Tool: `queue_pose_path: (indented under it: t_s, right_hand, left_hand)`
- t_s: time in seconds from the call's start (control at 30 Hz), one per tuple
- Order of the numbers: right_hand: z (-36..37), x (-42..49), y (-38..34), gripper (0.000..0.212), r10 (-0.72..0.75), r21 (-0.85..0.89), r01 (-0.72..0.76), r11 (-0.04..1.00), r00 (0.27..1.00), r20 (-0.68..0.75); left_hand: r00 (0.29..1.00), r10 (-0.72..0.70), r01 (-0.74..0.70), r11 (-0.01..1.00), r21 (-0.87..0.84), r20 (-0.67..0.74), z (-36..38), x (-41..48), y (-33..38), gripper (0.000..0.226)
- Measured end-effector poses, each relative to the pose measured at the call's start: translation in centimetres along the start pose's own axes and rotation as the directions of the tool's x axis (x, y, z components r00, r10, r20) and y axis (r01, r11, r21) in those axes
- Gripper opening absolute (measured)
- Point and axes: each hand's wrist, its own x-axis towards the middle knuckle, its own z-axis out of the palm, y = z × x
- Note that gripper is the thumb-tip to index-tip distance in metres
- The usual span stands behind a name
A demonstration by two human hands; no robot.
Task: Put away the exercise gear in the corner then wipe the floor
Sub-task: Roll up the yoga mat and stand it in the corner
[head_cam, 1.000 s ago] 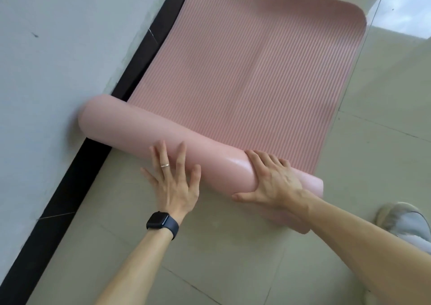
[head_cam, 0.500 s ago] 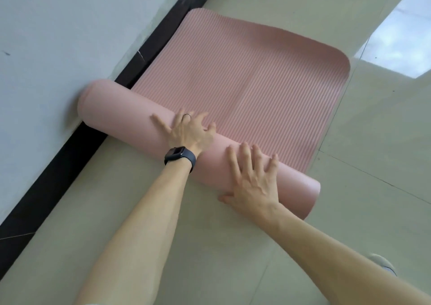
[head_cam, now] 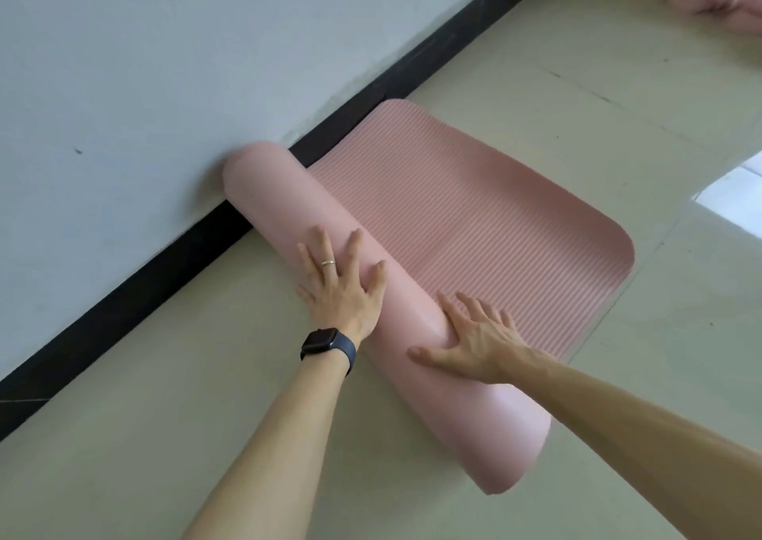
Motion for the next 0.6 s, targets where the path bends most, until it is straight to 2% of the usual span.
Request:
queue_pose_path:
  t_s: [0.07, 0.13, 0.2, 0.27, 0.3, 0.4, 0.47, 0.53, 0.6]
  right_hand:
    - [-0.1, -1.3, -0.8, 0.099, -0.102, -0.069, 0.089, 0.994, 0.971, -0.217]
    - [1.0, -2.7, -2.5, 0.099, -0.221, -0.101, 0.199, 0.975, 0.921, -0.32]
    - [2.5, -2.7, -3.1, 0.118, -0.246, -0.185, 0.2, 0.962, 0.928, -0.278]
    - [2.5, -1.3, -2.1, 0.132, -0.232, -0.28, 0.157, 0.947, 0.938, -0.258]
    - [1.9, -0.4, -1.0, 0.133, -0.22, -0.27, 0.15, 0.951, 0.942, -0.252]
    - [-0.8, 0.9, 1.9, 0.129, -0.21, -0.145, 0.183, 0.972, 0.957, -0.201]
    - [-2.4, 1.2, 3.3, 0.128, -0.2, -0.102, 0.185, 0.977, 0.967, -0.157]
    - [-4.7, 1.6, 4.4, 0.127, -0.171, -0.095, 0.161, 0.982, 0.98, -0.103]
    - [-7.4, 2.2, 5.6, 0.125, -0.106, -0.093, 0.103, 0.99, 0.994, -0.029]
  left_hand:
    - [0.999, -0.029, 0.029, 0.999, 0.014, 0.018, 0.2, 1.4, 2.2, 0.061]
    - [0.995, -0.071, 0.066, 0.995, 0.071, 0.075, 0.3, 2.9, 4.4, 0.059]
    - [0.975, -0.11, 0.086, 0.988, 0.129, 0.194, 0.3, 4.6, 6.6, 0.059]
    - [0.934, -0.111, 0.092, 0.993, 0.072, 0.339, -0.7, 6.3, 8.3, 0.056]
    - [0.924, -0.081, 0.079, 0.997, 0.021, 0.373, -1.4, 6.9, 8.7, 0.055]
    - [0.939, 0.08, -0.066, 0.996, -0.052, 0.334, -3.4, 6.2, 8.5, 0.056]
    - [0.946, 0.18, -0.203, 0.977, 0.06, 0.268, -3.9, 4.5, 7.5, 0.058]
    - [0.952, 0.212, -0.258, 0.944, 0.206, 0.221, -4.8, 3.6, 6.5, 0.059]
    - [0.943, 0.191, -0.28, 0.898, 0.34, 0.273, -6.2, 3.8, 6.2, 0.061]
